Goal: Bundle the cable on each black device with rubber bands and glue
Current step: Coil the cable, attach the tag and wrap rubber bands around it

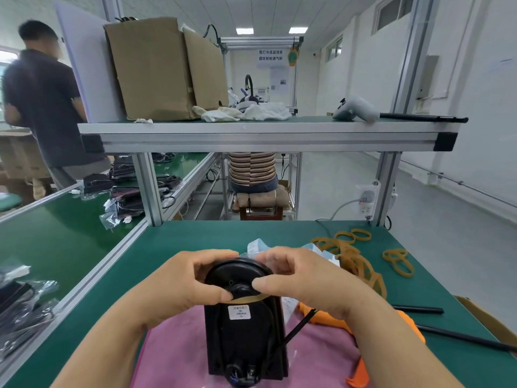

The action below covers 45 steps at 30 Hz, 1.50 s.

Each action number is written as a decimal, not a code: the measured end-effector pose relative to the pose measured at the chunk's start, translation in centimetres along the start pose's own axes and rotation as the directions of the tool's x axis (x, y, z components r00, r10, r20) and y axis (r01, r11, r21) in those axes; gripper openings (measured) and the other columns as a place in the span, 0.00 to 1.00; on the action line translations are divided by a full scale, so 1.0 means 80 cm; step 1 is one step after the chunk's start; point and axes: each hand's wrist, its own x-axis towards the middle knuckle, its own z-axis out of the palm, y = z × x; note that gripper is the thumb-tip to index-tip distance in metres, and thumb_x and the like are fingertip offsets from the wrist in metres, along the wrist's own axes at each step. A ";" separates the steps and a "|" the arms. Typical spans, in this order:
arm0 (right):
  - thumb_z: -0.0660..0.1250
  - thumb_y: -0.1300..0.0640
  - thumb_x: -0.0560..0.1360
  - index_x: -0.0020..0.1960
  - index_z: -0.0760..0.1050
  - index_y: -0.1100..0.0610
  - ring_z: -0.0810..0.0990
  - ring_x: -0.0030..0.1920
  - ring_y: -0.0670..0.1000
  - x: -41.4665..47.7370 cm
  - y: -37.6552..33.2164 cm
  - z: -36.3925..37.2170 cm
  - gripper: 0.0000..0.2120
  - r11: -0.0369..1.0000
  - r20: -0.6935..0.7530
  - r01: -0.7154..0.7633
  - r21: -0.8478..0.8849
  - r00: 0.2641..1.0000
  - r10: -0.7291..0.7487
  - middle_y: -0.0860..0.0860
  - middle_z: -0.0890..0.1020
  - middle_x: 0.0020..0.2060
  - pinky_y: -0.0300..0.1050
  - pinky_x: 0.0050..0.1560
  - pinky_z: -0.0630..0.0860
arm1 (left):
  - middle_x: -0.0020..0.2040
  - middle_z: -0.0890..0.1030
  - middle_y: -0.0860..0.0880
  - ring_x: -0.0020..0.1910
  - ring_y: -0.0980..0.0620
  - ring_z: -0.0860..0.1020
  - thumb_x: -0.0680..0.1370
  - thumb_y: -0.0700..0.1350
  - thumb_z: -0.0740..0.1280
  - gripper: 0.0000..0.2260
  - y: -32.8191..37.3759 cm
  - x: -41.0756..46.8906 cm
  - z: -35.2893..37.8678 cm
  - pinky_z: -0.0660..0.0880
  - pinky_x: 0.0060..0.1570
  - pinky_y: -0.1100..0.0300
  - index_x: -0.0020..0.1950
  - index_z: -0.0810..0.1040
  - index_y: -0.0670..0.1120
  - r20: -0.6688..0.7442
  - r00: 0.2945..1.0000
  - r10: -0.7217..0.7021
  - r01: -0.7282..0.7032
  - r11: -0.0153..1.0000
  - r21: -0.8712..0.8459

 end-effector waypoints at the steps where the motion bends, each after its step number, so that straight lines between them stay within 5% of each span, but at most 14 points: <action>1: 0.74 0.40 0.63 0.58 0.78 0.41 0.82 0.52 0.40 0.000 0.000 0.001 0.25 1.000 -0.014 0.002 -0.017 1.000 -0.002 0.40 0.84 0.50 0.47 0.60 0.78 | 0.58 0.84 0.52 0.60 0.54 0.81 0.64 0.38 0.76 0.28 -0.002 0.001 -0.001 0.78 0.55 0.62 0.63 0.79 0.53 0.008 1.000 -0.010 0.010 1.000 -0.025; 6: 0.76 0.48 0.63 0.57 0.78 0.45 0.83 0.52 0.43 0.004 0.003 0.002 0.23 1.000 -0.015 0.019 0.006 1.000 -0.019 0.43 0.85 0.50 0.49 0.61 0.78 | 0.63 0.81 0.43 0.62 0.45 0.80 0.66 0.32 0.73 0.29 -0.021 0.001 -0.008 0.79 0.56 0.57 0.67 0.75 0.42 0.017 1.000 -0.008 0.013 0.939 -0.344; 11: 0.71 0.57 0.70 0.61 0.77 0.50 0.83 0.55 0.46 0.010 0.017 0.000 0.20 0.990 -0.028 -0.014 0.142 0.999 0.019 0.46 0.85 0.53 0.47 0.62 0.77 | 0.61 0.81 0.37 0.57 0.41 0.82 0.74 0.35 0.65 0.17 -0.054 0.005 -0.012 0.83 0.45 0.55 0.62 0.77 0.35 -0.247 0.957 -0.153 -0.059 0.730 -0.680; 15: 0.67 0.61 0.79 0.61 0.77 0.48 0.84 0.51 0.49 0.019 0.017 -0.007 0.13 0.963 -0.123 -0.049 0.266 0.989 0.084 0.48 0.84 0.50 0.51 0.54 0.81 | 0.60 0.81 0.45 0.53 0.55 0.83 0.75 0.30 0.68 0.23 -0.075 -0.002 0.002 0.80 0.46 0.62 0.62 0.78 0.54 -0.493 0.865 -0.093 0.006 0.984 -0.177; 18: 0.63 0.57 0.81 0.59 0.78 0.49 0.83 0.49 0.57 0.026 0.006 -0.020 0.09 0.939 -0.163 -0.080 0.334 0.977 0.141 0.55 0.84 0.49 0.58 0.52 0.80 | 0.69 0.70 0.63 0.64 0.67 0.73 0.72 0.43 0.77 0.38 -0.067 -0.004 0.023 0.73 0.57 0.67 0.74 0.62 0.65 -0.413 0.892 0.183 -0.067 0.958 0.279; 21: 0.59 0.56 0.83 0.56 0.78 0.56 0.81 0.39 0.53 0.033 -0.003 -0.029 0.09 0.906 -0.109 -0.123 0.404 0.977 0.181 0.54 0.81 0.42 0.46 0.35 0.79 | 0.68 0.69 0.66 0.74 0.60 0.63 0.73 0.61 0.68 0.27 -0.038 -0.001 0.034 0.65 0.65 0.67 0.71 0.66 0.63 -0.419 0.837 0.353 -0.209 0.913 0.351; 23: 0.59 0.57 0.83 0.52 0.75 0.56 0.77 0.35 0.52 0.037 -0.008 -0.029 0.07 0.896 -0.073 -0.166 0.413 0.974 0.215 0.55 0.77 0.40 0.41 0.28 0.77 | 0.73 0.66 0.60 0.77 0.57 0.58 0.78 0.61 0.62 0.23 -0.018 -0.012 0.041 0.59 0.72 0.65 0.73 0.68 0.60 -0.336 0.798 0.501 -0.332 0.829 0.450; 27: 0.59 0.56 0.82 0.52 0.74 0.58 0.75 0.41 0.54 0.043 -0.010 -0.030 0.08 0.961 -0.104 -0.192 0.198 0.971 0.216 0.57 0.75 0.43 0.43 0.39 0.75 | 0.70 0.72 0.51 0.72 0.58 0.67 0.78 0.56 0.57 0.20 -0.016 -0.017 0.041 0.61 0.70 0.67 0.66 0.75 0.51 -0.218 0.801 0.557 -0.413 0.779 0.473; 30: 0.56 0.53 0.84 0.56 0.76 0.62 0.80 0.45 0.51 0.042 -0.019 -0.048 0.15 0.979 -0.191 -0.202 -0.015 0.962 0.196 0.55 0.82 0.48 0.42 0.45 0.74 | 0.57 0.79 0.57 0.56 0.71 0.75 0.66 0.76 0.63 0.33 -0.004 -0.013 0.037 0.67 0.60 0.73 0.57 0.79 0.52 -0.268 0.873 0.408 -0.296 0.879 0.375; 33: 0.57 0.47 0.83 0.52 0.78 0.55 0.83 0.49 0.49 0.039 -0.011 -0.075 0.16 0.968 -0.321 -0.223 0.116 0.914 0.249 0.51 0.85 0.47 0.49 0.55 0.75 | 0.39 0.85 0.61 0.38 0.67 0.81 0.61 0.68 0.75 0.16 -0.013 -0.020 0.038 0.74 0.44 0.71 0.42 0.86 0.60 -0.419 0.873 0.249 -0.158 0.958 0.241; 35: 0.59 0.48 0.82 0.50 0.79 0.55 0.83 0.50 0.51 0.037 0.004 -0.087 0.14 0.964 -0.429 -0.205 0.169 0.865 0.259 0.51 0.85 0.46 0.52 0.58 0.76 | 0.41 0.86 0.59 0.41 0.62 0.84 0.63 0.61 0.78 0.14 -0.016 -0.018 0.036 0.77 0.44 0.63 0.45 0.85 0.58 -0.483 0.859 0.170 -0.099 0.980 0.170; 38: 0.62 0.55 0.79 0.48 0.81 0.60 0.83 0.46 0.54 0.041 0.037 -0.095 0.12 0.960 -0.554 -0.255 0.120 0.785 0.278 0.56 0.85 0.45 0.55 0.56 0.78 | 0.41 0.84 0.62 0.40 0.66 0.81 0.62 0.69 0.68 0.20 -0.020 -0.004 0.027 0.75 0.40 0.64 0.46 0.83 0.58 -0.583 0.805 0.107 0.006 0.982 0.188; 41: 0.60 0.62 0.78 0.52 0.79 0.69 0.75 0.41 0.54 0.050 0.083 -0.095 0.13 0.878 -0.559 -0.449 -0.167 0.776 0.291 0.64 0.82 0.51 0.59 0.56 0.77 | 0.39 0.85 0.60 0.37 0.62 0.82 0.64 0.74 0.64 0.23 -0.022 0.004 0.030 0.76 0.41 0.59 0.43 0.82 0.58 -0.596 0.803 -0.009 0.073 0.994 0.084; 45: 0.60 0.60 0.79 0.56 0.81 0.57 0.80 0.54 0.54 0.052 0.147 -0.075 0.12 0.668 -0.454 -0.567 -0.481 0.814 0.363 0.53 0.83 0.54 0.44 0.54 0.76 | 0.38 0.86 0.50 0.36 0.52 0.85 0.66 0.71 0.65 0.29 -0.031 0.011 0.037 0.79 0.45 0.53 0.43 0.85 0.47 -0.502 0.836 -0.220 0.186 0.976 -0.116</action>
